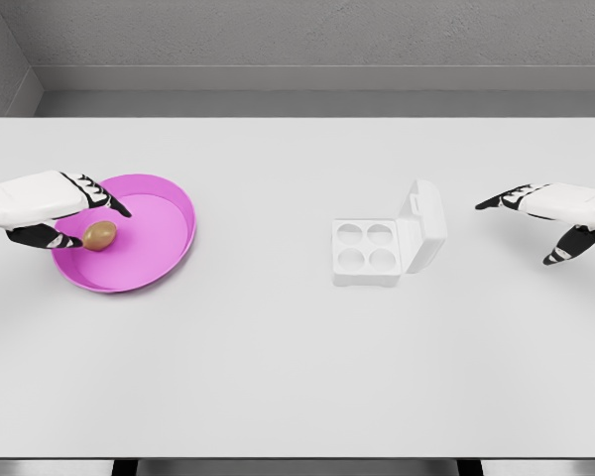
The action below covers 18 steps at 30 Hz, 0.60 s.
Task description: Pack egg into the box and close the box lid
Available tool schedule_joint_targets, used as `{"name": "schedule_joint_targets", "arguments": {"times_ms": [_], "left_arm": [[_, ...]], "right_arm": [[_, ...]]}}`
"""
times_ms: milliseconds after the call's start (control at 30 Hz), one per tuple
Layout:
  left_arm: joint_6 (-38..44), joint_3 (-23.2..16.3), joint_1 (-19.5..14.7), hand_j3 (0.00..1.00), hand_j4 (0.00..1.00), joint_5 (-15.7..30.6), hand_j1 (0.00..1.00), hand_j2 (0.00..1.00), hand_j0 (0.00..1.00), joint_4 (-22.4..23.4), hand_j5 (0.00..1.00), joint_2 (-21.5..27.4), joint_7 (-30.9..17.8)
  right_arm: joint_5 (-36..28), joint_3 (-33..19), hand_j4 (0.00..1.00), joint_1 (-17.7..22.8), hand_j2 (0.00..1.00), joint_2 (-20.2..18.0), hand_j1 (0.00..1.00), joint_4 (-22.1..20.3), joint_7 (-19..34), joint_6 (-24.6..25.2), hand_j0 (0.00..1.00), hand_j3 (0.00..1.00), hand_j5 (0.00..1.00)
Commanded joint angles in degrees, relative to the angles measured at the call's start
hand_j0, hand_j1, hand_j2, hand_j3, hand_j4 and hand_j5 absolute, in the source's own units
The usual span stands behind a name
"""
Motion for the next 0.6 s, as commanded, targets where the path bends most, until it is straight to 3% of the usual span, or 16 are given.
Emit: {"name": "schedule_joint_targets", "arguments": {"times_ms": [0,567], "left_arm": [[0.13,-0.01,0.0,0.79,0.79,0.16,0.79,0.79,0.79,0.93,0.79,-0.08,0.03],[0.13,0.52,-0.18,0.82,0.82,-0.63,0.82,0.82,0.82,6.3,0.82,-3.06,0.12]], "right_arm": [[-0.27,0.02,1.0,0.0,1.0,-0.14,1.0,-0.12,-0.02,0.12,1.0,1.0,1.0],[-0.19,0.64,1.0,0.17,1.0,-0.05,1.0,-1.7,-0.02,0.03,1.0,1.0,1.0]]}}
